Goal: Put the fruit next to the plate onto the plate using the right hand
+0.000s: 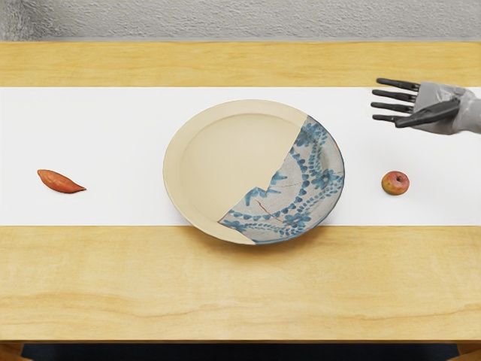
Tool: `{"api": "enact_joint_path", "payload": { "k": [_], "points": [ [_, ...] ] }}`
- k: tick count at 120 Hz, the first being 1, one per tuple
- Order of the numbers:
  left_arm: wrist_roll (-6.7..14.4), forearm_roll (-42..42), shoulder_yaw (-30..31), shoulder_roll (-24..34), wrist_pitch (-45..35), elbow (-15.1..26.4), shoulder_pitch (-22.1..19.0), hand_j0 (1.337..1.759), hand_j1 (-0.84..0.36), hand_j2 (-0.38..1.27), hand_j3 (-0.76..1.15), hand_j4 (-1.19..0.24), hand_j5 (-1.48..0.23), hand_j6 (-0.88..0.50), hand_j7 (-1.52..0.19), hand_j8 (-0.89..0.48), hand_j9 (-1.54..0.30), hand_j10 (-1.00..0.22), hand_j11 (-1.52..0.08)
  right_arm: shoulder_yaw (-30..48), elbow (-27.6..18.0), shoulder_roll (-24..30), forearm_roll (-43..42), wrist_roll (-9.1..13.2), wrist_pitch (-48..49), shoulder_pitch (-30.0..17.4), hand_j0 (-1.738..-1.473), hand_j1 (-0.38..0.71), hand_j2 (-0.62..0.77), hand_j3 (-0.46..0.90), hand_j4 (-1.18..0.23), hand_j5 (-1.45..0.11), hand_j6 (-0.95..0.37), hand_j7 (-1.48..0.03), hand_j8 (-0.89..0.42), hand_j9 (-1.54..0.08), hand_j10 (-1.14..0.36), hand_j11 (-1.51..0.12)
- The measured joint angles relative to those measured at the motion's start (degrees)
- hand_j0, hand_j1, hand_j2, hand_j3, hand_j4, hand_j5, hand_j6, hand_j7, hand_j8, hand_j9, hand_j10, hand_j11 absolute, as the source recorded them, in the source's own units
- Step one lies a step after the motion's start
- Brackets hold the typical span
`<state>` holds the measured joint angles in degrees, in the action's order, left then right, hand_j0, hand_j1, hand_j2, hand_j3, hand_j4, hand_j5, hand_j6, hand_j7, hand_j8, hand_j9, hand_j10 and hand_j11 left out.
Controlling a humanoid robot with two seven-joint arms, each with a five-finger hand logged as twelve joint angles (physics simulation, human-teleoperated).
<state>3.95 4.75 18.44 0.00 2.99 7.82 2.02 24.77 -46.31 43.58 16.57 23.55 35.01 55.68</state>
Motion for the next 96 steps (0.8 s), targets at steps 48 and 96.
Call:
{"api": "enact_joint_path", "payload": {
  "k": [48,96],
  "points": [
    [0.0,0.0,0.0,0.0,0.0,0.0,0.0,1.658,0.06,0.05,0.0,-0.25,-0.32,-0.25,-0.32,-0.25,-0.32,-0.24,-0.32,9.0,-3.5,1.8,-31.2,-5.3,0.0,-0.3,-1.658,-0.31,-0.01,0.0,-0.03,-0.04,-0.03,-0.05,-0.03,-0.04,-0.03,-0.04],
    [0.0,0.0,0.0,0.0,0.0,0.0,0.0,1.658,0.06,0.05,0.0,-0.25,-0.32,-0.25,-0.32,-0.25,-0.32,-0.24,-0.32,3.5,-33.6,12.9,-61.1,-11.7,-21.9,-6.5,-1.658,-0.29,-0.01,0.0,-0.05,-0.07,-0.06,-0.07,-0.06,-0.07,-0.05,-0.07]
  ]
}}
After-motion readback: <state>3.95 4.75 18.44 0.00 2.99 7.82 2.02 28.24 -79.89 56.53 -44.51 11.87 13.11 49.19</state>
